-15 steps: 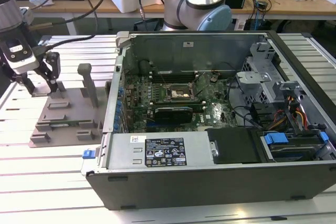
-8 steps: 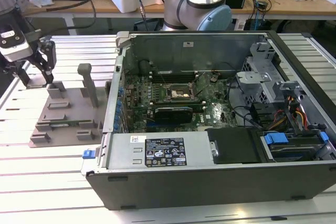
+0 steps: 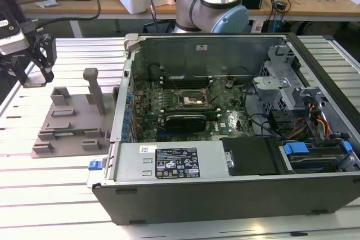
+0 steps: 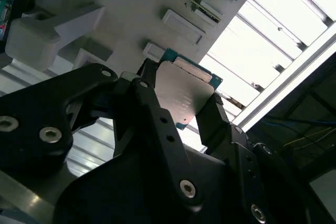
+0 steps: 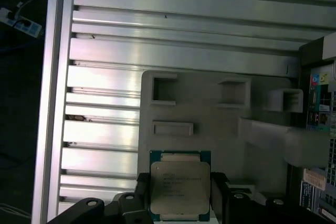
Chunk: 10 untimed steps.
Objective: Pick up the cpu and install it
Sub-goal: 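Pick up the cpu and move it towards the insertion slot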
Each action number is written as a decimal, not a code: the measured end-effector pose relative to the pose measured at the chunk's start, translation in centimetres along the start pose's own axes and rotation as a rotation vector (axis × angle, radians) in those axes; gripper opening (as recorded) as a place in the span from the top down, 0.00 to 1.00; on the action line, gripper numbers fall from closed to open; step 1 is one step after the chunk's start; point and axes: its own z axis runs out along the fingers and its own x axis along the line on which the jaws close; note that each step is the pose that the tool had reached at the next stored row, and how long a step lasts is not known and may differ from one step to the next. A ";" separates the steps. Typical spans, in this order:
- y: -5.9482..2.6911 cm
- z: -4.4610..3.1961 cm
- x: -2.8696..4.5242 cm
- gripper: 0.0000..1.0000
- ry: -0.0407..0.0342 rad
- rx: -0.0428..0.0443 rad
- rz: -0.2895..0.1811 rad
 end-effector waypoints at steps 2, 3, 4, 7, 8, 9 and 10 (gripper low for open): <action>0.00 -0.24 -0.01 0.45 0.0000 0.0000 0.000; 0.00 -0.36 -0.01 0.45 0.0001 0.0000 0.000; 0.00 -0.55 -0.01 0.45 0.0000 0.0000 0.000; 0.00 -1.15 -0.02 0.45 0.0001 0.0000 0.000; 0.00 -1.29 -0.03 0.45 0.0000 0.0000 0.000; 0.00 -1.43 -0.03 0.45 0.0000 0.0000 0.000; 0.00 -1.58 -0.03 0.45 0.0001 0.0000 0.000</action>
